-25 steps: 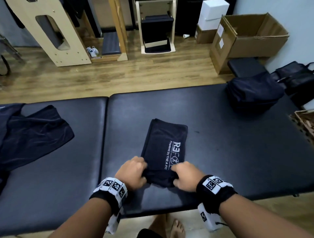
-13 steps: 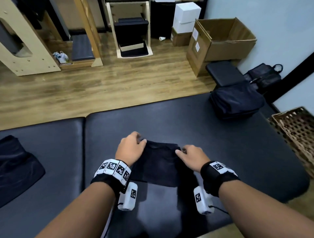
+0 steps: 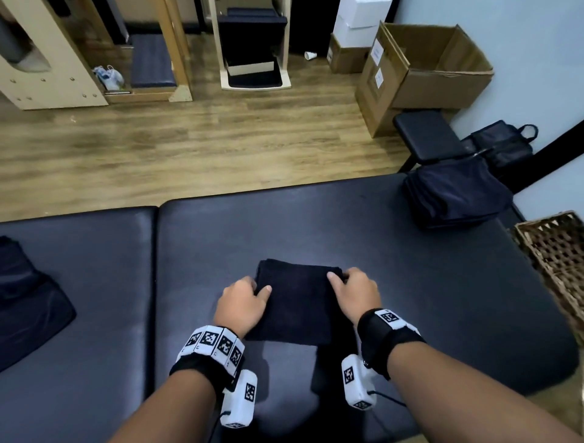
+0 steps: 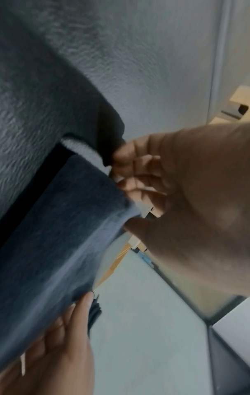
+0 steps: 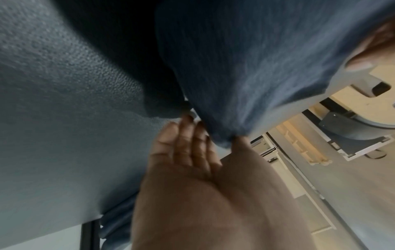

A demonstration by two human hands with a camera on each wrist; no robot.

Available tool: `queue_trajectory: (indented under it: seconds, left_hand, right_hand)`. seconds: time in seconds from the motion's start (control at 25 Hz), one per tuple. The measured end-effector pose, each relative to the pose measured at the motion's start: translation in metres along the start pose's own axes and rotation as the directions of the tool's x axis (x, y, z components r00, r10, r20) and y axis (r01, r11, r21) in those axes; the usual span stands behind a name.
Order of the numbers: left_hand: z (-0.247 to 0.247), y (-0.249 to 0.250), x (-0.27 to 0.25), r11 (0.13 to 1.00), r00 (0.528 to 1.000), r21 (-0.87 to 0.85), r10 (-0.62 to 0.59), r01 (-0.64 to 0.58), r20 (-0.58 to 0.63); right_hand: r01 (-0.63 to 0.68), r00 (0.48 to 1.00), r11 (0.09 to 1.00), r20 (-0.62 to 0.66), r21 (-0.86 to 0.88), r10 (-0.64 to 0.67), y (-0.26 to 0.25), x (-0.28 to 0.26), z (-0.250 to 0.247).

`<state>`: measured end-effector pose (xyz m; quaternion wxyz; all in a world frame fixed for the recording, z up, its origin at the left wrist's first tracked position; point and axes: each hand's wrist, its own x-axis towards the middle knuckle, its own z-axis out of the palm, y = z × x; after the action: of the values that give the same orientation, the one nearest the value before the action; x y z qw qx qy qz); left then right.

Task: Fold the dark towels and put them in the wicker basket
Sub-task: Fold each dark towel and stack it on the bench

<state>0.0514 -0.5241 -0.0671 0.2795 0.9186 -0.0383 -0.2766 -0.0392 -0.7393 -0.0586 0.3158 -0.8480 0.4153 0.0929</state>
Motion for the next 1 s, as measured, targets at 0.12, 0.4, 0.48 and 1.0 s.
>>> queue_trajectory:
  seconds: [0.12,0.4,0.48,1.0]
  left_hand:
    - [0.005,0.003,0.002,0.988,0.997,0.154,-0.041,0.03,0.066]
    - [0.016,0.021,-0.009,0.997,0.992,-0.005,-0.079,0.08,0.1]
    - [0.024,0.03,-0.013,0.979,0.99,-0.175,-0.084,0.103,0.115]
    - [0.208,0.243,-0.05,0.968,0.968,-0.184,0.2,-0.171,0.152]
  right_hand:
    - [-0.012,0.972,0.993,0.232,-0.116,0.038,0.001,0.002,-0.001]
    - [-0.059,0.971,0.972,0.24,0.225,0.004,0.01,-0.007,0.004]
    - [-0.097,0.975,0.943,0.223,0.318,0.025,0.023,-0.004,-0.005]
    - [-0.045,0.958,0.944,0.282,0.326,-0.051,0.234,0.114,-0.191]
